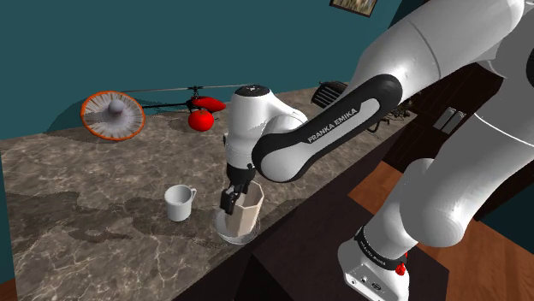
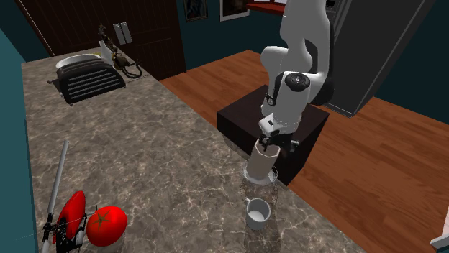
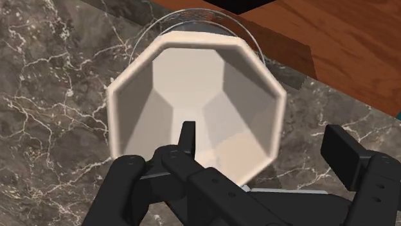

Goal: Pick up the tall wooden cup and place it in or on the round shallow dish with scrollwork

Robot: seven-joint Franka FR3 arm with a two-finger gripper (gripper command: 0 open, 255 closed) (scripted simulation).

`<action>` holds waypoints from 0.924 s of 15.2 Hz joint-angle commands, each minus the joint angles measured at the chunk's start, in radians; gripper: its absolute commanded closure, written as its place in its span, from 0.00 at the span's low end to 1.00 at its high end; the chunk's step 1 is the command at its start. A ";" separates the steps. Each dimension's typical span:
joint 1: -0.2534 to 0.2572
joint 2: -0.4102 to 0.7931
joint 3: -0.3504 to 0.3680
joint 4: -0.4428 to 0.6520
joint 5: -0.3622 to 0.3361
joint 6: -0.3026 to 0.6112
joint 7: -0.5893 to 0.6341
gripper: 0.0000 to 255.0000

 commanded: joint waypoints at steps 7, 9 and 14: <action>0.006 -0.107 -0.009 0.046 0.046 -0.147 -0.036 0.00; 0.006 -0.107 -0.009 0.046 0.046 -0.147 -0.036 0.00; 0.006 -0.107 -0.009 0.046 0.046 -0.147 -0.036 0.00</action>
